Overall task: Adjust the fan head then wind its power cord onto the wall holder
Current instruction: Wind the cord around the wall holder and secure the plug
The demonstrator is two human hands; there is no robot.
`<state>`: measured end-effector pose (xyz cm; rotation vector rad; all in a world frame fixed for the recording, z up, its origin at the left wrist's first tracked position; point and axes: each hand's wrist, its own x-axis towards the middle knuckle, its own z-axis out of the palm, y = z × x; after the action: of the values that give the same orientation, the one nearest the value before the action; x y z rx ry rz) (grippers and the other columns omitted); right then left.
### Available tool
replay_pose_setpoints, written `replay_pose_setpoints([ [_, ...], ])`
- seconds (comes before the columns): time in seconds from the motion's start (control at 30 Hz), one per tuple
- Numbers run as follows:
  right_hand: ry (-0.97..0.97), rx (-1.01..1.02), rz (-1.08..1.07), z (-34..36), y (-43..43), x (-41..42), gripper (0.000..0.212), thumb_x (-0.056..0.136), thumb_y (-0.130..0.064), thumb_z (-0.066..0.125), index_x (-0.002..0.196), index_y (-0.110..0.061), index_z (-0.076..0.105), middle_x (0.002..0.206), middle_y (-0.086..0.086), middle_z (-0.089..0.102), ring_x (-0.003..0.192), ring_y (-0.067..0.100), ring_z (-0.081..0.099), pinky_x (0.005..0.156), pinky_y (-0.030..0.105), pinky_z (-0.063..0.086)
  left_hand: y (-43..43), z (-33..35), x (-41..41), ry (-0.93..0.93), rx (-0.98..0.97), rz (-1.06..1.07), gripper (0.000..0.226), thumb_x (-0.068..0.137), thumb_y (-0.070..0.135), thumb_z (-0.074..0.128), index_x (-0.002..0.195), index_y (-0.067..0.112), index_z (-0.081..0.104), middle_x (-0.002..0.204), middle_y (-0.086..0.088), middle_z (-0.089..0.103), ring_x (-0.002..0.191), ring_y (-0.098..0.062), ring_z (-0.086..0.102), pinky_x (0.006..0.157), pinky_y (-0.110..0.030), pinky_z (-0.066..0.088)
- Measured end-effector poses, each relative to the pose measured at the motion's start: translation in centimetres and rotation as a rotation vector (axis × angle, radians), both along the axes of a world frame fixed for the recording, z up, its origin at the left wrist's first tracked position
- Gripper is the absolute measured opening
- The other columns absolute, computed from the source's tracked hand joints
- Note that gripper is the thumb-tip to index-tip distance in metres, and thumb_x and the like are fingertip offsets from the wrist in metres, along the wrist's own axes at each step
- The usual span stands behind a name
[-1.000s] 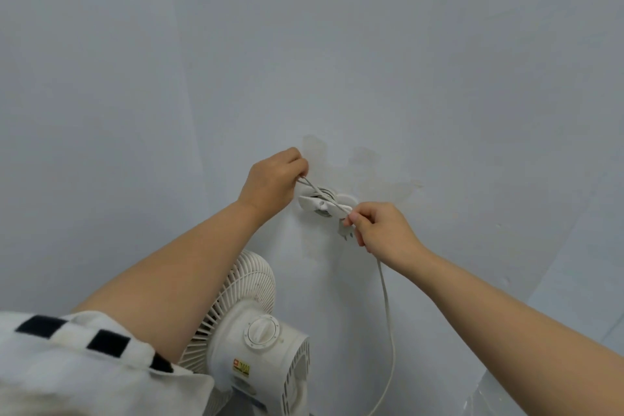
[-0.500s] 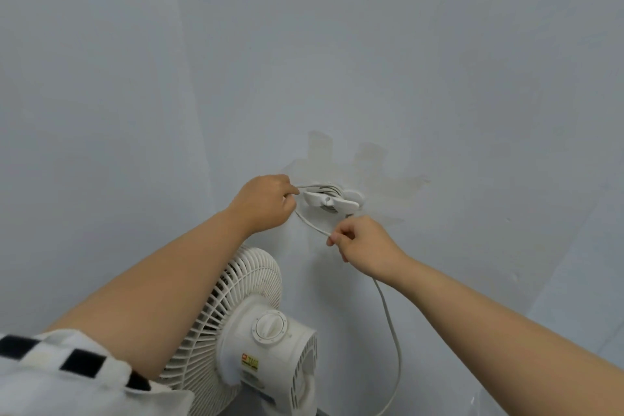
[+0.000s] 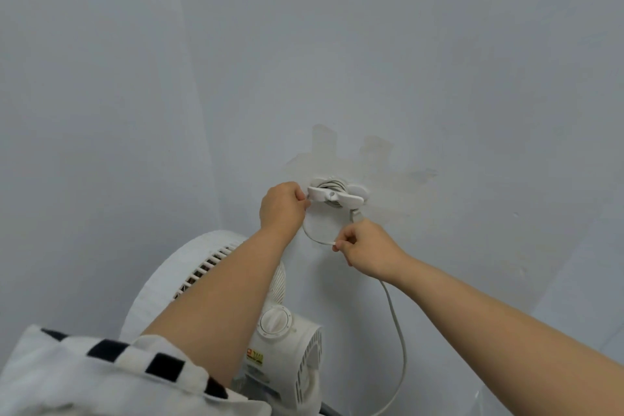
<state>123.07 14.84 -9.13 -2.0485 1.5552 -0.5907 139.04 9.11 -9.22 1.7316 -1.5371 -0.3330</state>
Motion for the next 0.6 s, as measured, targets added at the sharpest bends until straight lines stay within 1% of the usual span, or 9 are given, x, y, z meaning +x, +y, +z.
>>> replay_pose_setpoints([
  [0.1,0.062,0.011,-0.041,-0.3,-0.3,-0.8,0.022,0.088,-0.008,0.048,0.084,-0.009,0.07,0.059,-0.012,0.051,0.062,0.01,0.053,0.054,0.019,0.039,0.3,-0.4,-1.5,0.03,0.039,0.073,0.026,0.079,0.02,0.066,0.058,0.019,0.051,0.08,-0.005,0.065,0.079,-0.026,0.058,0.064,-0.028,0.04],
  [0.2,0.165,0.027,-0.079,-0.7,-0.5,-1.7,0.02,0.086,-0.01,0.052,0.084,-0.007,0.071,0.072,0.003,0.064,0.08,0.024,0.062,0.068,0.026,0.046,0.2,-0.7,-2.7,0.14,0.073,0.06,0.013,0.077,0.019,0.068,0.067,0.01,0.066,0.08,-0.011,0.07,0.081,-0.03,0.064,0.063,-0.028,0.041],
  [0.27,0.268,0.033,-0.116,-1.3,-0.7,-2.4,0.019,0.083,-0.01,0.052,0.08,-0.004,0.07,0.083,0.012,0.068,0.084,0.03,0.064,0.07,0.029,0.048,0.2,-0.8,-3.5,0.347,0.141,0.049,0.01,0.074,0.015,0.07,0.066,0.008,0.069,0.067,-0.009,0.07,0.076,-0.028,0.068,0.07,-0.031,0.052],
  [0.33,0.371,0.019,-0.161,-1.8,-0.4,-3.1,0.014,0.082,-0.01,0.051,0.073,-0.004,0.06,0.087,0.017,0.063,0.086,0.033,0.062,0.066,0.029,0.044,0.5,-0.9,-4.2,0.591,0.213,0.04,0.02,0.074,0.006,0.068,0.056,0.012,0.065,0.044,0.002,0.063,0.062,-0.022,0.067,0.077,-0.034,0.058],
  [0.4,0.423,0.0,-0.206,-2.1,-0.2,-3.9,0.011,0.084,-0.011,0.051,0.084,-0.006,0.061,0.097,0.018,0.064,0.094,0.034,0.061,0.068,0.028,0.04,0.9,-1.1,-4.8,0.763,0.231,0.028,0.024,0.079,-0.001,0.062,0.058,0.01,0.063,0.038,0.006,0.059,0.047,-0.011,0.064,0.069,-0.029,0.059],
  [0.43,0.435,-0.009,-0.227,-2.1,-0.2,-4.3,0.015,0.084,-0.012,0.05,0.09,-0.005,0.062,0.101,0.017,0.064,0.097,0.034,0.061,0.069,0.028,0.04,1.3,-0.9,-5.1,0.835,0.234,0.017,0.021,0.081,-0.002,0.058,0.063,0.007,0.064,0.041,0.005,0.061,0.043,-0.006,0.063,0.061,-0.024,0.058],
  [0.5,0.435,-0.023,-0.259,-2.1,-0.1,-5.1,0.014,0.083,-0.01,0.048,0.088,-0.006,0.062,0.098,0.017,0.064,0.095,0.033,0.062,0.068,0.027,0.039,2.3,-0.6,-5.6,0.975,0.25,-0.024,0.015,0.086,-0.005,0.049,0.083,-0.004,0.064,0.06,-0.006,0.065,0.045,-0.006,0.064,0.05,-0.017,0.053],
  [0.57,0.437,-0.034,-0.279,-1.8,0.1,-5.7,0.01,0.082,-0.007,0.046,0.078,-0.009,0.055,0.089,0.016,0.06,0.09,0.032,0.061,0.066,0.027,0.039,3.1,-0.3,-6.3,1.058,0.283,-0.068,0.023,0.091,-0.005,0.041,0.105,-0.009,0.06,0.083,-0.013,0.063,0.06,-0.016,0.065,0.051,-0.018,0.051],
  [0.6,0.438,-0.043,-0.289,-1.7,0.1,-6.0,0.009,0.081,-0.006,0.045,0.075,-0.01,0.051,0.085,0.014,0.057,0.087,0.032,0.06,0.065,0.027,0.038,3.4,-0.4,-6.5,1.068,0.287,-0.081,0.025,0.092,-0.004,0.04,0.107,-0.007,0.059,0.088,-0.013,0.062,0.064,-0.017,0.063,0.053,-0.018,0.05],
])
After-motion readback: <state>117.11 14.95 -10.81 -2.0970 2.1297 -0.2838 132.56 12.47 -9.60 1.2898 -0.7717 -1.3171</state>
